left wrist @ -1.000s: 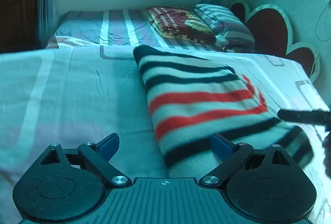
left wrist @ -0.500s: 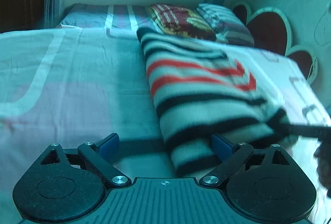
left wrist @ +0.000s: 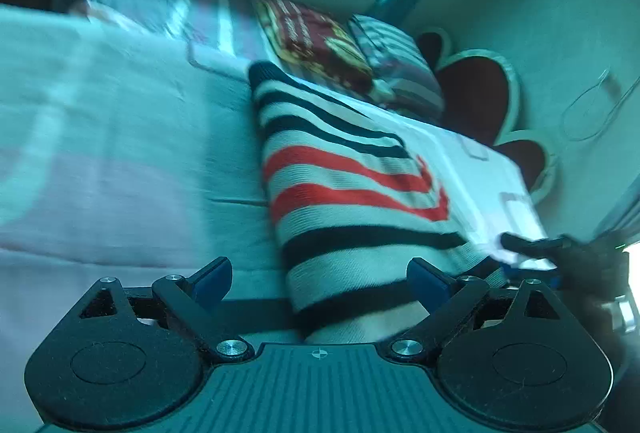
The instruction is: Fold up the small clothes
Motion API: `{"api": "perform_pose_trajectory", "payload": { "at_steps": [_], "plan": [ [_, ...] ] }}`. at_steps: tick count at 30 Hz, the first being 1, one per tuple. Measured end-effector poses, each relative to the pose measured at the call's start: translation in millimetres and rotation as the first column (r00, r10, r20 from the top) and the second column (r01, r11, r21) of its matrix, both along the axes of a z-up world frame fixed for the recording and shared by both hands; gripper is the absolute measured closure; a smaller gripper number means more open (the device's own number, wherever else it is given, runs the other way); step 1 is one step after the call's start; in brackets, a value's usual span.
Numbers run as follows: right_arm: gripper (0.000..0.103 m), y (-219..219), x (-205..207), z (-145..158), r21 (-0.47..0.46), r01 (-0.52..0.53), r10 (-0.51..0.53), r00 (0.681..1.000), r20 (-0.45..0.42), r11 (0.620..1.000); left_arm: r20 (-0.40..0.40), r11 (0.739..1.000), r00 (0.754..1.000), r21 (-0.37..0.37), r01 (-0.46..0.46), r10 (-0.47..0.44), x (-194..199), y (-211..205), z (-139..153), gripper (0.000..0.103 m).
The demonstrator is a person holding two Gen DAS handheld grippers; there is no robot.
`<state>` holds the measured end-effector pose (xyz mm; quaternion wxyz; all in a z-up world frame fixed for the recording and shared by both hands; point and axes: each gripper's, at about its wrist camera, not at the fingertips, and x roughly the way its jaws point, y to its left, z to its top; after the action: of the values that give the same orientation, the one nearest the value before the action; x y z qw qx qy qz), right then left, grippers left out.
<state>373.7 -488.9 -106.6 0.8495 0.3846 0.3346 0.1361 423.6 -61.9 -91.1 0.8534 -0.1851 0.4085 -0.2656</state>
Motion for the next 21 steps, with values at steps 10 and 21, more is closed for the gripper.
{"api": "perform_pose_trajectory", "payload": {
  "at_steps": [10,21],
  "plan": [
    [0.039,-2.3,34.9,-33.9,0.099,-0.121,0.125,0.991,-0.042,0.988,-0.128,0.99,0.989,-0.131,0.059,-0.076,44.2,-10.8,-36.6,0.012],
    [0.043,35.9,70.9,-27.5,0.024,-0.264,0.264,0.964,0.004,0.964,-0.169,0.976,0.978,-0.199,0.084,-0.119,76.5,-27.1,-45.3,0.033]
  ]
}}
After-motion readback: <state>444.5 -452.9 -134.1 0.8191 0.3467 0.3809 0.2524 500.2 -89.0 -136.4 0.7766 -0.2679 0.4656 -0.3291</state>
